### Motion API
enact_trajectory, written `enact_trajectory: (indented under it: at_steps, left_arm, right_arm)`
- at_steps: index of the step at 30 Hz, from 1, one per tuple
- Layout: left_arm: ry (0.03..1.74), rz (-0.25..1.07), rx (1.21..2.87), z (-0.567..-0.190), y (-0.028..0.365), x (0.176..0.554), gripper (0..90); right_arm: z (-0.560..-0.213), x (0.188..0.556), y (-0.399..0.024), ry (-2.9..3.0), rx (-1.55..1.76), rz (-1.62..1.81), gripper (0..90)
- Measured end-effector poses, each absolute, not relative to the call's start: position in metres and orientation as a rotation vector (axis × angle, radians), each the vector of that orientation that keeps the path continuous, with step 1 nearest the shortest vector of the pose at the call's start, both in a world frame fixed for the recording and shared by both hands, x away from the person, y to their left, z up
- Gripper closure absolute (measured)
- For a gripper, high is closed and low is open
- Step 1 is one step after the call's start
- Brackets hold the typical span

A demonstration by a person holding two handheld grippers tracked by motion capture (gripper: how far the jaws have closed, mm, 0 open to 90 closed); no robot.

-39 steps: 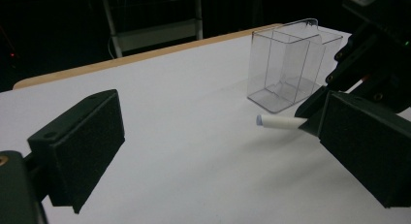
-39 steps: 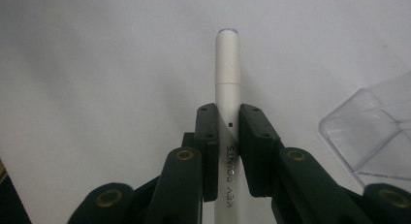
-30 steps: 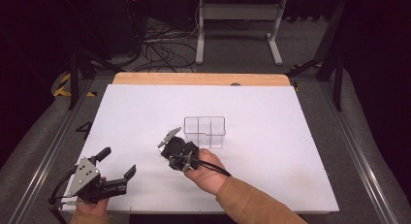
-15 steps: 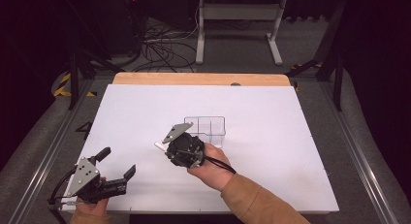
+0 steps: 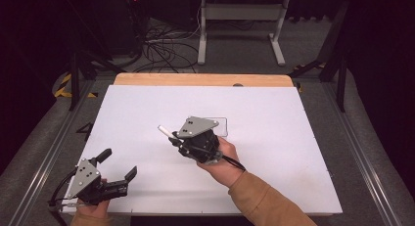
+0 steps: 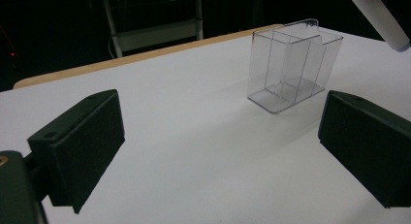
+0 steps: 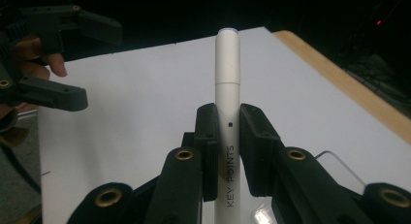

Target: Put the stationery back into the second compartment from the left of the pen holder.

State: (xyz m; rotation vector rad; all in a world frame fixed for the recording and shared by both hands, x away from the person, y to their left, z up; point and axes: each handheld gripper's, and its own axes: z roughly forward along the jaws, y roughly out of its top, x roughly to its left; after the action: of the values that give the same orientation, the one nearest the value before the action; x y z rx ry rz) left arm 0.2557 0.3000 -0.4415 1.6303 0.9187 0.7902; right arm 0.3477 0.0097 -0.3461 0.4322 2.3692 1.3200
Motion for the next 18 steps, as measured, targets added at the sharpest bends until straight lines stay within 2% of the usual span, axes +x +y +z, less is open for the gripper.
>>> enact_trajectory:
  at_steps: [18]
  left_arm:
    - [0.918,0.787,1.632,-0.442,0.3,0.256,3.3]
  right_arm:
    - [-0.342,0.369,-0.019,2.126,0.466,1.46,78.1]
